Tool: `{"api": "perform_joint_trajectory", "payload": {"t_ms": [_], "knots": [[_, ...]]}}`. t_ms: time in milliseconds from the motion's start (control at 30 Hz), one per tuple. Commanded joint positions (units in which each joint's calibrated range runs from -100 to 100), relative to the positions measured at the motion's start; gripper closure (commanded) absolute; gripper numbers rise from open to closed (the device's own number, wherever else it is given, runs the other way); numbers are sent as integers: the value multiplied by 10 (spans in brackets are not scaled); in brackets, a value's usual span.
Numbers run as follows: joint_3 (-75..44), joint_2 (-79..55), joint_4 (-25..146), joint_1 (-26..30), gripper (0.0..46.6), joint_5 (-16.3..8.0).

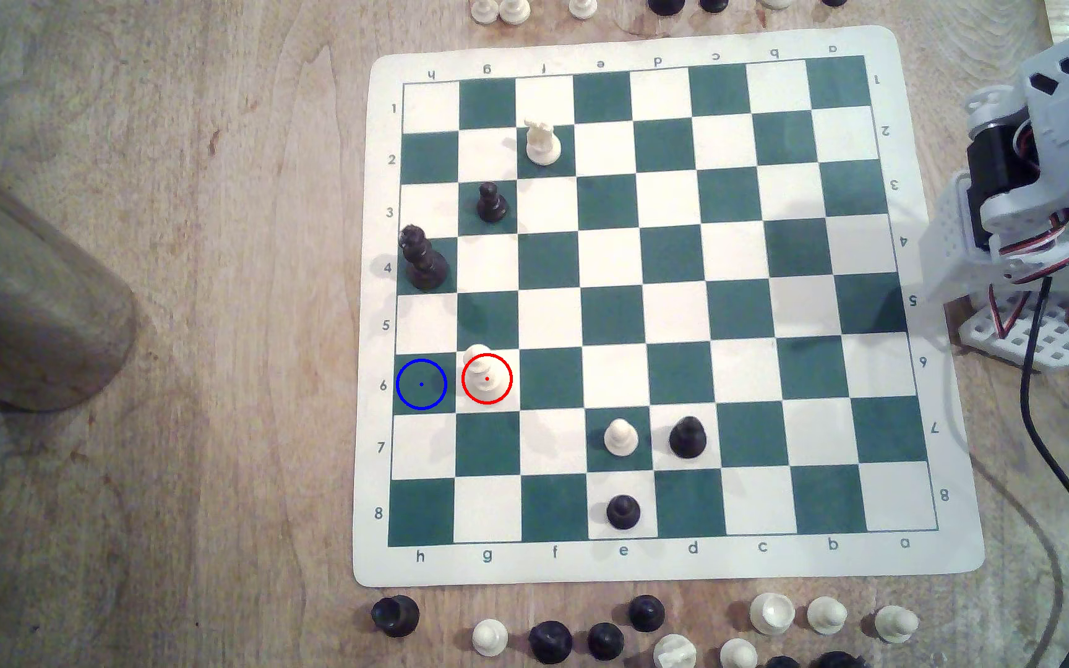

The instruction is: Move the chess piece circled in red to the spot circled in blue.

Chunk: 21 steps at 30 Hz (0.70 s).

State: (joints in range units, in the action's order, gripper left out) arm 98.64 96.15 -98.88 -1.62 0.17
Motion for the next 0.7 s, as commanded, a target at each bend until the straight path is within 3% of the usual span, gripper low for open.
{"api": "perform_joint_trajectory", "payload": {"t_ms": [0,200,300,667], "knots": [[11,-3,84,-7,464,1],[-73,-3,384,-12,464,-1],[-167,-3,682,-26,464,-3],[-338,-43,1145,-48,464,-4]]}}
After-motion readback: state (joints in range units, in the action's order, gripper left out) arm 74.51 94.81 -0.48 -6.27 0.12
